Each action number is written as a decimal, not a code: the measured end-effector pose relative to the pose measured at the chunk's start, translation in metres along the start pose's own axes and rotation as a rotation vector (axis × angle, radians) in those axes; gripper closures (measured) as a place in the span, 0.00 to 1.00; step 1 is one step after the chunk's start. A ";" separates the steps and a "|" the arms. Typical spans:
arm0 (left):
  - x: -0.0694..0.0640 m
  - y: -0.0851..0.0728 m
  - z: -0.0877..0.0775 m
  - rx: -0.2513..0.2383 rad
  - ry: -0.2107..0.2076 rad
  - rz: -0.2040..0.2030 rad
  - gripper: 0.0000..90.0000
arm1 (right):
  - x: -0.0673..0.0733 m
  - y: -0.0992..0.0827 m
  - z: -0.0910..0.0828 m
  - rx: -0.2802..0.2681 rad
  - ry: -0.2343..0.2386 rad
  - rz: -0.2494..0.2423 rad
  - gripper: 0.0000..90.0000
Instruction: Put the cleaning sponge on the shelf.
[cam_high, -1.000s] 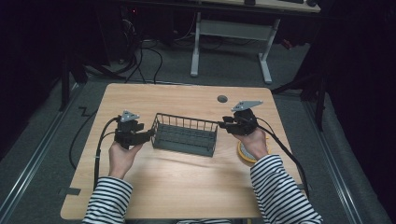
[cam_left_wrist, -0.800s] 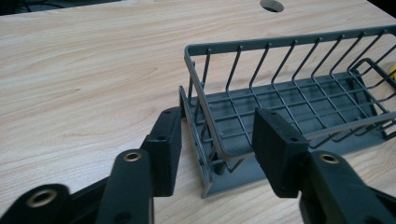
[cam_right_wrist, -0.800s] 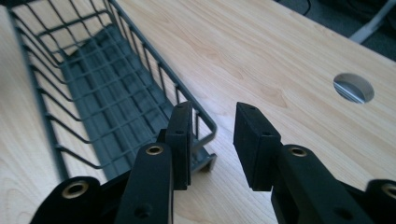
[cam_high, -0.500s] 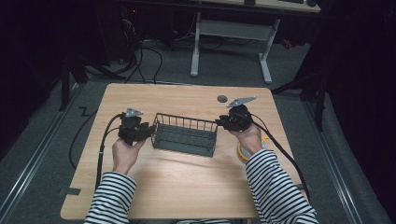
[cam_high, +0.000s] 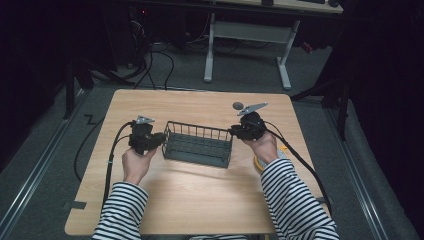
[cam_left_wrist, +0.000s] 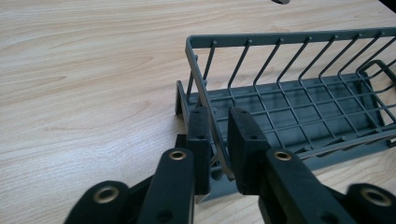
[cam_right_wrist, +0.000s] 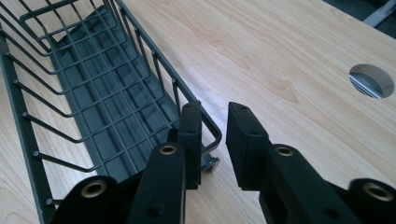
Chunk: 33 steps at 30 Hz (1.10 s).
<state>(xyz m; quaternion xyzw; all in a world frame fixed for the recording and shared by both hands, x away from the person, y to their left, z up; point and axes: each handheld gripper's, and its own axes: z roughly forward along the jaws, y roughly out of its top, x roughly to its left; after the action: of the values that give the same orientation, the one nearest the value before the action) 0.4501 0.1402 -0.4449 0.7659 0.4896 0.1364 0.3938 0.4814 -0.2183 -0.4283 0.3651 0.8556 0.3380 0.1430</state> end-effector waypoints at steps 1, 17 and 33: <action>0.000 0.000 0.000 -0.001 0.000 -0.001 0.90 | 0.000 0.000 0.000 0.001 0.004 0.003 0.86; -0.004 0.011 0.012 0.014 -0.022 0.007 0.92 | -0.005 -0.004 -0.007 0.024 -0.004 -0.002 0.90; -0.020 0.026 0.034 0.008 -0.043 0.031 0.93 | -0.018 -0.023 -0.024 0.023 -0.016 0.042 0.90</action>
<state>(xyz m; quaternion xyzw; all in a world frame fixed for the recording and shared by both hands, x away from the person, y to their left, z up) 0.4778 0.1013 -0.4445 0.7777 0.4697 0.1237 0.3990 0.4702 -0.2546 -0.4262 0.3872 0.8505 0.3279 0.1386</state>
